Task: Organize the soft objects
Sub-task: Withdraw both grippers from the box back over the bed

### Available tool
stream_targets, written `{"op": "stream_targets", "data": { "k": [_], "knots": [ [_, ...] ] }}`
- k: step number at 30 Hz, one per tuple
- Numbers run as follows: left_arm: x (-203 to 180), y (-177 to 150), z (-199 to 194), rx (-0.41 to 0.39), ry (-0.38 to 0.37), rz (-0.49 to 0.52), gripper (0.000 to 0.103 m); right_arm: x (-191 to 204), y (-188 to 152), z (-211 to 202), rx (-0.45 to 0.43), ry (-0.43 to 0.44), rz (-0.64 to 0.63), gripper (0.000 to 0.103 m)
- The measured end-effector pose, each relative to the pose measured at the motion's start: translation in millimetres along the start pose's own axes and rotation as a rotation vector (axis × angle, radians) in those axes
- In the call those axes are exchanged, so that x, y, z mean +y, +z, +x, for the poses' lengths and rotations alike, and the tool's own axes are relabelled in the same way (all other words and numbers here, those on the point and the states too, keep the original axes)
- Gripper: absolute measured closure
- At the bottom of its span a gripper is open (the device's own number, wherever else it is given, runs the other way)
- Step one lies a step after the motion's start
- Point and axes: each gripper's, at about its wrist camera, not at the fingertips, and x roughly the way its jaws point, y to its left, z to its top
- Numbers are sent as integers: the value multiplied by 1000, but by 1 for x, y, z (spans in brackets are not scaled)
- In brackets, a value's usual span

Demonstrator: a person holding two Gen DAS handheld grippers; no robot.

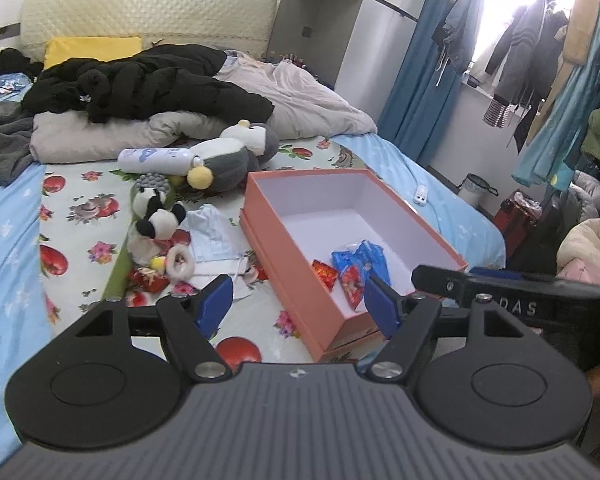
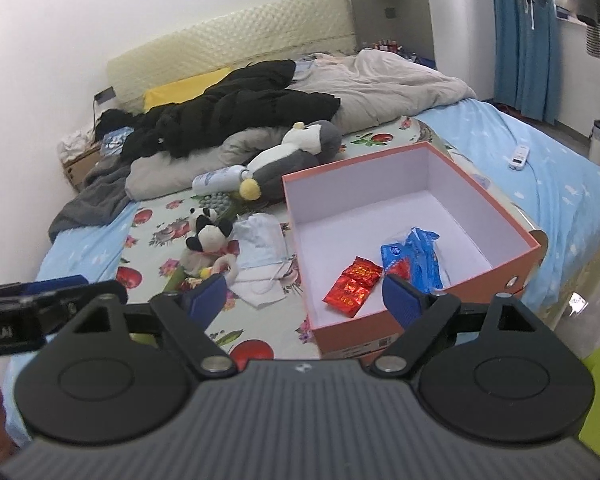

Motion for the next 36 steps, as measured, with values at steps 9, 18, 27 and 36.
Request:
{"op": "stream_targets", "data": {
  "k": [9,18,27,36],
  "knots": [
    [33,-12,-33,-25,81,-82,23,41,4,-9,-3,47,-84,16],
    [77,-3,-35,4,162,-178,23,102,42,-39,36,96,-243,16],
    [94,9,16,95,173,-207,23,154,93,-72,51,179,-404,16],
    [88,18,66,165,158,-195,23,170,121,-61,121,261,-407,16]
  ]
}}
